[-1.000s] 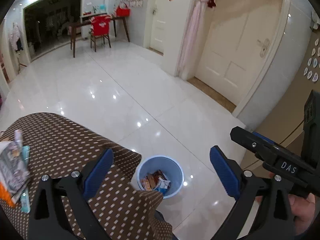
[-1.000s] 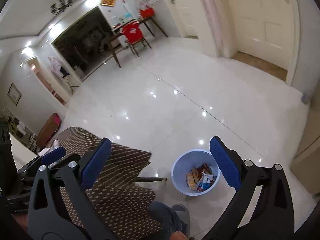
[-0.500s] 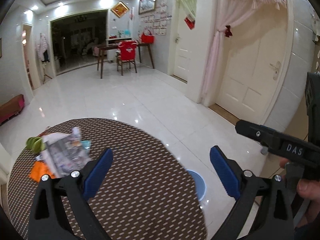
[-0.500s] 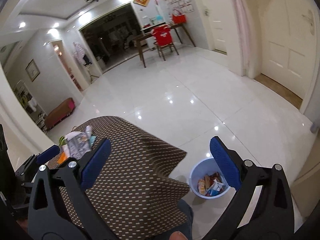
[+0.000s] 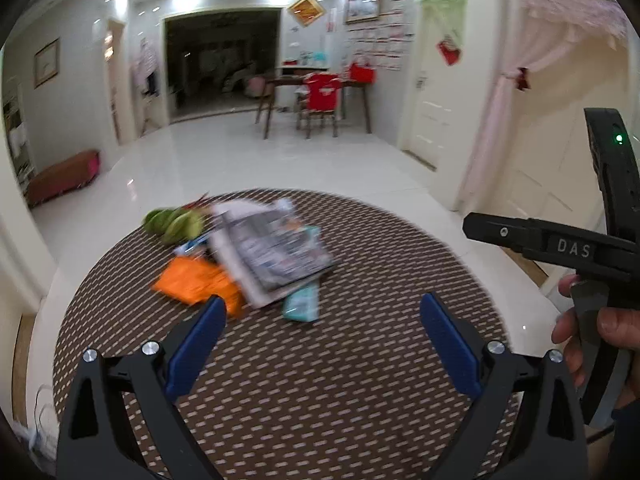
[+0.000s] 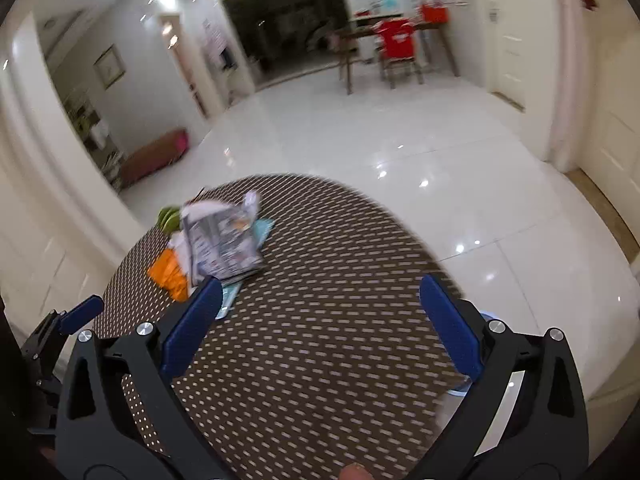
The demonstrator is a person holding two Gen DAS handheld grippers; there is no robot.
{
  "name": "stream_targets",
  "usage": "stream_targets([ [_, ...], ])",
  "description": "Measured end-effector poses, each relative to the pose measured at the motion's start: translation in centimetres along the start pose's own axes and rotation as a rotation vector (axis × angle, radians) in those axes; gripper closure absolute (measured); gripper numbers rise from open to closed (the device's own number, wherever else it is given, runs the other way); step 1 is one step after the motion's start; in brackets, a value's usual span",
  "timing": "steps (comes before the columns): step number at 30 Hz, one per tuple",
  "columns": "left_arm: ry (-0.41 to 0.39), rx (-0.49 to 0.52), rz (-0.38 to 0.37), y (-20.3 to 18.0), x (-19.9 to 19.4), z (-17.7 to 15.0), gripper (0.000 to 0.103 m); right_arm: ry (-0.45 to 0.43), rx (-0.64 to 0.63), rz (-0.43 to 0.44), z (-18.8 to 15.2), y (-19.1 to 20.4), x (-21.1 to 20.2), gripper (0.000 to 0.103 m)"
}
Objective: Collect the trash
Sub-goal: 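Move both tools back over the remaining trash on the table, then grasp the folded newspaper with the right tool while the left tool grasps the orange foil bag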
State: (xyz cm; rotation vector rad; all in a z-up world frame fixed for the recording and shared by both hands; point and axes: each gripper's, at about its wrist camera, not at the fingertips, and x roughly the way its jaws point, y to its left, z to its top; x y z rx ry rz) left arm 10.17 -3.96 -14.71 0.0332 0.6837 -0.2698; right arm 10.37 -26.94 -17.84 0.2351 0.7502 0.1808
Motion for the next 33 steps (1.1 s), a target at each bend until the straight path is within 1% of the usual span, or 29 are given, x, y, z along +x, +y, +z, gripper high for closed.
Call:
stream_targets([
  [2, 0.011, -0.03, 0.024, 1.9, 0.3, -0.4, 0.008, 0.031, -0.034, 0.015, -0.2, 2.1, 1.8, 0.006],
  [5, 0.029, -0.081, 0.055, 4.7, 0.6, -1.2, 0.008, 0.097, -0.102, 0.036, -0.2, 5.1, 5.6, 0.006],
  [8, 0.055, -0.131, 0.092, 7.3, 1.5, -2.0, 0.008, 0.143, -0.149, 0.051, -0.3, 7.1, 8.3, 0.006],
  [11, 0.075, -0.169, 0.111, 9.2, 2.3, -2.5, 0.008, 0.188, -0.201, 0.071, -0.5, 9.0, 10.9, 0.006],
  [14, 0.089, -0.195, 0.128, 10.5, 3.0, -2.8, 0.008, 0.219, -0.252, 0.075, -0.5, 10.3, 12.7, 0.006],
  [16, 0.097, -0.205, 0.132, 11.0, 3.4, -3.1, 0.008, 0.257, -0.301, 0.069, -0.5, 11.3, 14.5, 0.006],
  [18, 0.107, -0.211, 0.137, 11.4, 4.1, -3.0, 0.008, 0.276, -0.338, 0.063, -0.5, 12.0, 15.8, 0.006],
  [22, 0.116, -0.21, 0.141, 11.7, 5.3, -2.5, 0.008, 0.32, -0.362, 0.058, -0.7, 12.4, 18.0, 0.006],
  [24, 0.123, -0.204, 0.139, 11.6, 6.2, -2.0, 0.008, 0.304, -0.351, 0.075, -0.8, 12.2, 18.2, 0.006],
  [27, 0.135, -0.19, 0.138, 11.2, 7.4, -1.4, 0.008, 0.283, -0.303, 0.113, -0.7, 11.1, 17.8, 0.011],
  [28, 0.139, -0.186, 0.137, 11.2, 7.8, -1.2, 0.008, 0.28, -0.298, 0.127, -0.8, 10.9, 17.5, 0.015],
  [30, 0.145, -0.173, 0.138, 10.9, 8.8, -0.8, 0.008, 0.271, -0.304, 0.153, -0.9, 10.5, 16.6, 0.031],
  [31, 0.149, -0.166, 0.143, 10.8, 9.3, -0.6, 0.008, 0.268, -0.307, 0.152, -0.9, 10.4, 16.3, 0.043],
  [32, 0.153, -0.161, 0.147, 10.7, 9.8, -0.5, 0.008, 0.262, -0.306, 0.141, -1.0, 10.1, 15.8, 0.047],
  [33, 0.16, -0.157, 0.152, 10.7, 10.5, -0.2, 0.008, 0.259, -0.297, 0.136, -1.1, 9.5, 15.3, 0.047],
])
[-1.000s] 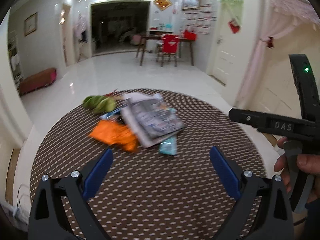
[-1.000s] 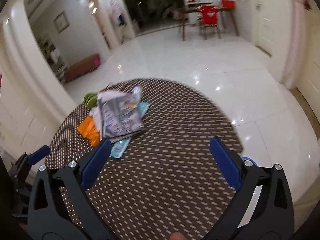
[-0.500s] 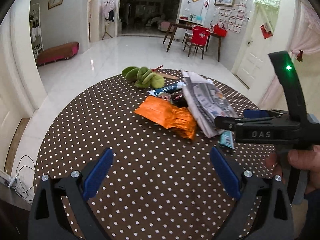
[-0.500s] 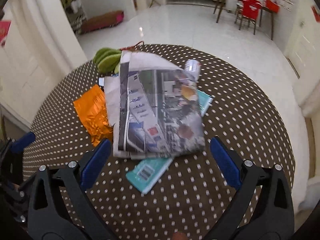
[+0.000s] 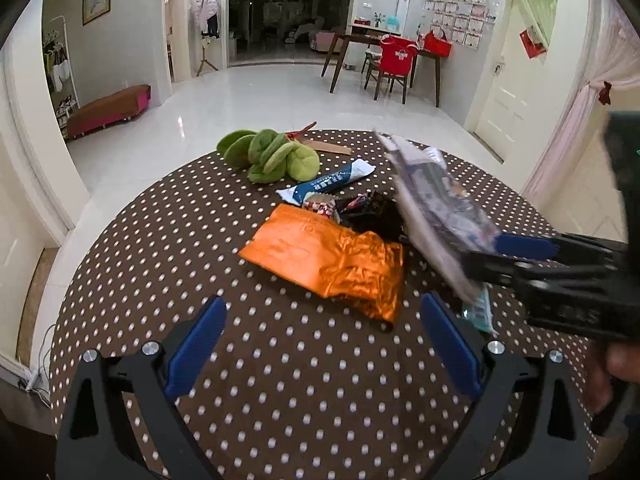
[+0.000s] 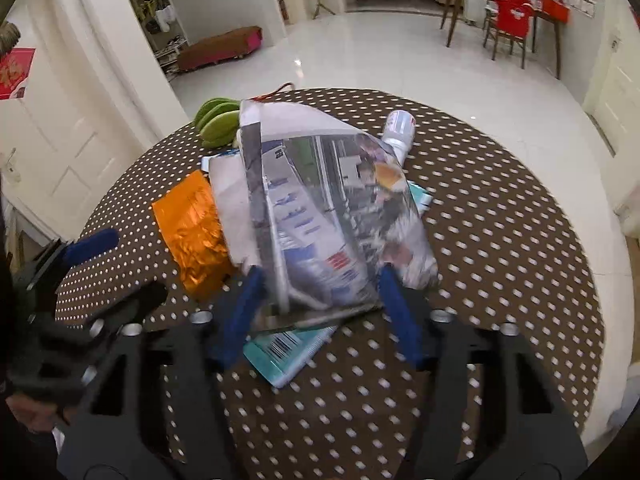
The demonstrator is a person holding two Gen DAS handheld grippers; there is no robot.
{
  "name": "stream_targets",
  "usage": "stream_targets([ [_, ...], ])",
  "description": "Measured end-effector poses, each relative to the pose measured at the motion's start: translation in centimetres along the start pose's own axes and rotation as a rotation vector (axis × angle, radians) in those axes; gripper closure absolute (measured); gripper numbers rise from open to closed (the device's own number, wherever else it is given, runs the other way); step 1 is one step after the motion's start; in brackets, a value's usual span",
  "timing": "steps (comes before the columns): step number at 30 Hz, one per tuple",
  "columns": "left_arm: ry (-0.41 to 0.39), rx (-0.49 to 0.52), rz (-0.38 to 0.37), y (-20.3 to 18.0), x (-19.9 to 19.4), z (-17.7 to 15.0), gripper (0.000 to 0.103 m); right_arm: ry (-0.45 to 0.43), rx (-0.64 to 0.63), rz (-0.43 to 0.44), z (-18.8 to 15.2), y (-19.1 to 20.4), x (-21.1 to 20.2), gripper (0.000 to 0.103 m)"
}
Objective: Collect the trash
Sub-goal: 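Grasp the folded newspaper with the right tool while the left tool grasps the orange foil bag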
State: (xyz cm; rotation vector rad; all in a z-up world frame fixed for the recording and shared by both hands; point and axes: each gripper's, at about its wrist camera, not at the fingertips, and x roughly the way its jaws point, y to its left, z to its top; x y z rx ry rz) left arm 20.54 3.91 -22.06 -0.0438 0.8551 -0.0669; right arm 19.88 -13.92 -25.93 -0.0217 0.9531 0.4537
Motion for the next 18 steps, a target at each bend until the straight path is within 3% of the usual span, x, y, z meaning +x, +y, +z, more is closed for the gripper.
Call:
stream_targets([
  [2, 0.011, -0.004, 0.012, 0.0, 0.6, 0.3, 0.008, 0.002, 0.023, 0.009, -0.5, -0.9, -0.3, 0.041],
  [4, 0.012, -0.006, 0.02, 0.0, 1.0, 0.6, 0.008, 0.015, 0.029, -0.002, -0.9, -1.5, -0.5, 0.025],
  [9, 0.036, 0.042, 0.067, -0.4, 3.0, 1.4, 0.007, 0.003, 0.039, 0.007, -1.3, -2.4, -1.3, 0.017],
  [15, 0.075, 0.098, 0.024, -1.4, 4.7, 2.3, 0.008, -0.012, 0.045, 0.004, -1.3, -3.0, -2.1, 0.015],
  [18, 0.063, 0.111, -0.011, -1.8, 4.7, 2.1, 0.034, -0.011, 0.052, 0.0, -1.4, -3.1, -2.2, 0.015],
])
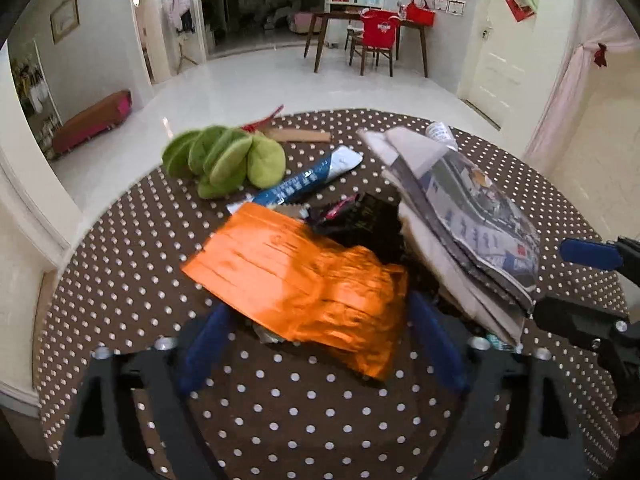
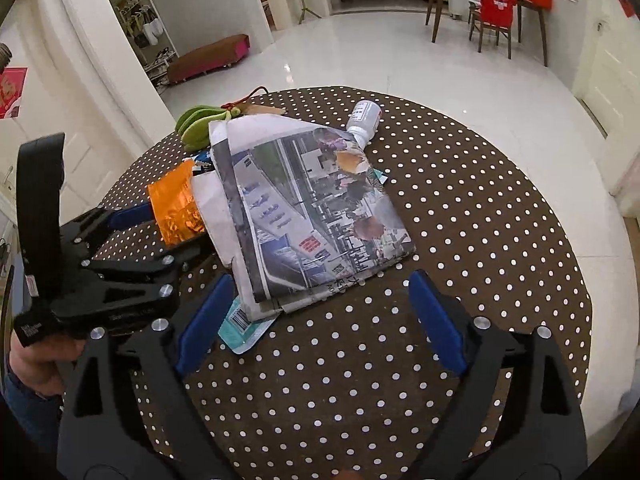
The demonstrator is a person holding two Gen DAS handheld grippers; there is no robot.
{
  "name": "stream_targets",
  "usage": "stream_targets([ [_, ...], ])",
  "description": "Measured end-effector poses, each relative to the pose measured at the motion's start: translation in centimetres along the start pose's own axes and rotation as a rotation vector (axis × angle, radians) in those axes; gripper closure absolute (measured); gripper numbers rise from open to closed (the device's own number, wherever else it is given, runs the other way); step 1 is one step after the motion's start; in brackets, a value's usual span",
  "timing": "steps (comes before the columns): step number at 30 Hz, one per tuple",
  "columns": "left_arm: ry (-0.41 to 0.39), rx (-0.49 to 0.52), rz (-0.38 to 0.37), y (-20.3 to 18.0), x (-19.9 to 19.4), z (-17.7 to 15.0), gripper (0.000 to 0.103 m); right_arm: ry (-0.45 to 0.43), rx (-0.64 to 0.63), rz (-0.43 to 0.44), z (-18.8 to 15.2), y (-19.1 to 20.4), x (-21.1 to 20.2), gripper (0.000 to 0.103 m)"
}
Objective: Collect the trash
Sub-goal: 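Grasp the folded newspaper with the right tool while the left tool grasps the orange foil bag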
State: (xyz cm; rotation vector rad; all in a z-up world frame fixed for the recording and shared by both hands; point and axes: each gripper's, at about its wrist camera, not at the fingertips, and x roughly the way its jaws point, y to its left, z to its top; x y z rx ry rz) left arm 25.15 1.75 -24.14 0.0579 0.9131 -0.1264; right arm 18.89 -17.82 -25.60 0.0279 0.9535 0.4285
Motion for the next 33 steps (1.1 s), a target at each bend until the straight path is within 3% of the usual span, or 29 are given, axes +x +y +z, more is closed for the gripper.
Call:
stream_targets([
  [2, -0.011, -0.006, -0.022, 0.1, -0.4, -0.1, 0.058, -0.001, -0.001, -0.001, 0.0, -0.1, -0.2, 0.015],
  [12, -0.018, -0.088, -0.156, 2.7, -2.2, -2.1, 0.062, -0.004, 0.001, 0.003, 0.2, 0.3, -0.5, 0.015],
  [20, -0.045, -0.165, -0.115, 4.9, -5.3, -4.9, 0.062, -0.027, -0.097, -0.029, 1.7, 4.9, 1.0, 0.015],
  [24, -0.057, -0.191, -0.118, 5.4, -6.8, -6.0, 0.062, -0.044, -0.196, -0.145, 2.5, 8.0, 3.8, 0.016],
  [25, -0.059, -0.191, -0.119, 5.4, -7.0, -6.1, 0.062, -0.045, -0.219, -0.169, 2.5, 8.5, 4.5, 0.023],
  [26, -0.06, -0.19, -0.122, 5.3, -7.2, -6.2, 0.062, -0.049, -0.251, -0.212, 2.5, 9.1, 5.1, 0.046],
  [28, -0.062, -0.173, -0.129, 4.9, -7.7, -6.5, 0.062, -0.057, -0.265, -0.262, 2.5, 9.4, 5.0, 0.066],
  [33, -0.072, -0.152, -0.151, 3.6, -8.4, -6.9, 0.062, -0.077, -0.172, -0.147, 2.1, 7.2, 1.3, 0.084],
])
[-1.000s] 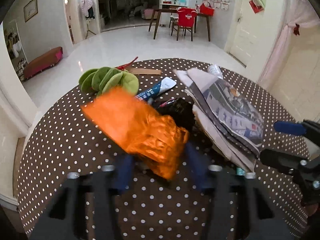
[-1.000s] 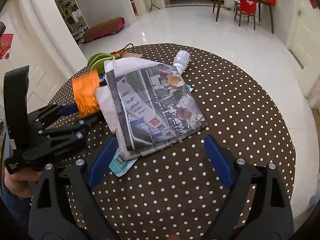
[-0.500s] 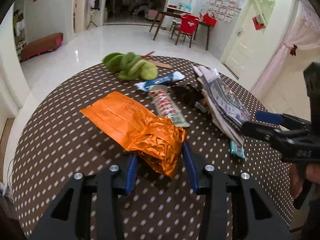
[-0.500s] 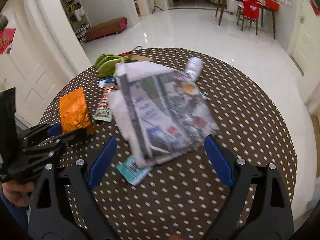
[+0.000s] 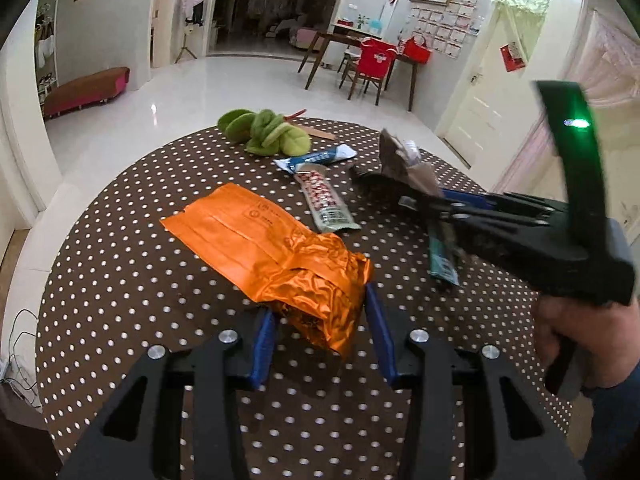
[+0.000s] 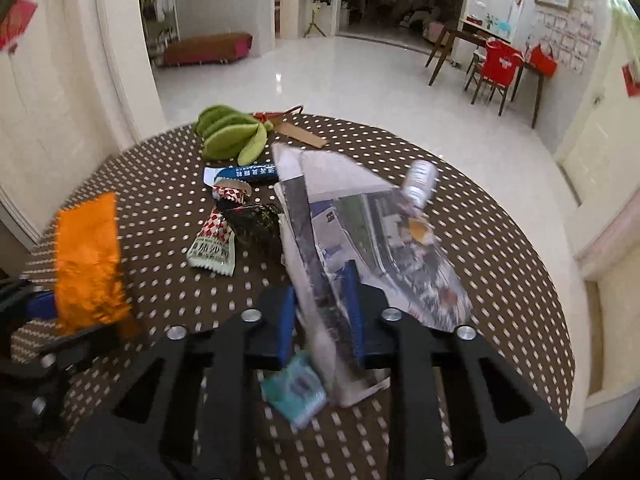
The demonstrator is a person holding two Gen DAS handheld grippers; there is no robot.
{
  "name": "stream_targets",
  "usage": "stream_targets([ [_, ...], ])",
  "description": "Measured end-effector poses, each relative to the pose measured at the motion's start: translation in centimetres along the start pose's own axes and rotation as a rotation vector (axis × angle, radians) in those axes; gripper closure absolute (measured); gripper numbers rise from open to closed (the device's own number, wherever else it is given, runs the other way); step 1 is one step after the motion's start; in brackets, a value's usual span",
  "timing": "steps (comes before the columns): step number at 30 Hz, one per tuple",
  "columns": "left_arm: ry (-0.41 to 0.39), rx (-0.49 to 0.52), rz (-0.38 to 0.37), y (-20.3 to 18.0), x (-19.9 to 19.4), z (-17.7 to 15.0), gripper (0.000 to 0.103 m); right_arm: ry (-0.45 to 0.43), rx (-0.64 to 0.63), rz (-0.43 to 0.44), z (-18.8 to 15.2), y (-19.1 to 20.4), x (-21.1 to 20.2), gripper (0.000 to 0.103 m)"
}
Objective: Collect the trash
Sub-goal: 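Grasp the folded newspaper with the right tool while the left tool grasps the orange foil bag, then carry newspaper and orange bag to the blue wastebasket and open both tools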
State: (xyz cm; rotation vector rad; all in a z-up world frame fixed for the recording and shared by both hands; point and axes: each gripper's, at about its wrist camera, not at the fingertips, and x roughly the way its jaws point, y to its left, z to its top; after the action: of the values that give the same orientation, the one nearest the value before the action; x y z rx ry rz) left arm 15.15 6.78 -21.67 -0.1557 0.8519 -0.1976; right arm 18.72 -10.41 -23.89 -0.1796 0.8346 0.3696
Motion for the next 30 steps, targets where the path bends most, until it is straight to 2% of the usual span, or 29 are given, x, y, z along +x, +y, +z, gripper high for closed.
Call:
stream_targets([
  [2, -0.005, 0.002, -0.01, -0.6, -0.1, 0.0, 0.062, -0.016, 0.043, 0.052, -0.6, -1.4, -1.7, 0.088],
  [6, -0.014, 0.013, -0.03, -1.8, -0.5, 0.1, 0.062, -0.045, 0.133, 0.163, -1.8, -4.2, -4.9, 0.089],
  [9, -0.014, 0.024, -0.041, -2.7, -0.5, -0.1, 0.062, -0.036, 0.152, 0.193, -2.6, -5.4, -5.9, 0.089],
  [15, -0.022, 0.045, -0.057, -4.3, -1.1, -0.4, 0.062, -0.068, 0.223, 0.216, -3.3, -6.8, -7.6, 0.096],
  [20, -0.03, 0.072, -0.066, -5.6, -1.7, -0.4, 0.062, -0.114, 0.259, 0.194, -3.7, -7.9, -9.4, 0.101],
  [30, -0.054, 0.134, -0.106, -8.9, -2.4, 0.3, 0.062, -0.211, 0.373, 0.215, -5.3, -13.1, -14.2, 0.102],
])
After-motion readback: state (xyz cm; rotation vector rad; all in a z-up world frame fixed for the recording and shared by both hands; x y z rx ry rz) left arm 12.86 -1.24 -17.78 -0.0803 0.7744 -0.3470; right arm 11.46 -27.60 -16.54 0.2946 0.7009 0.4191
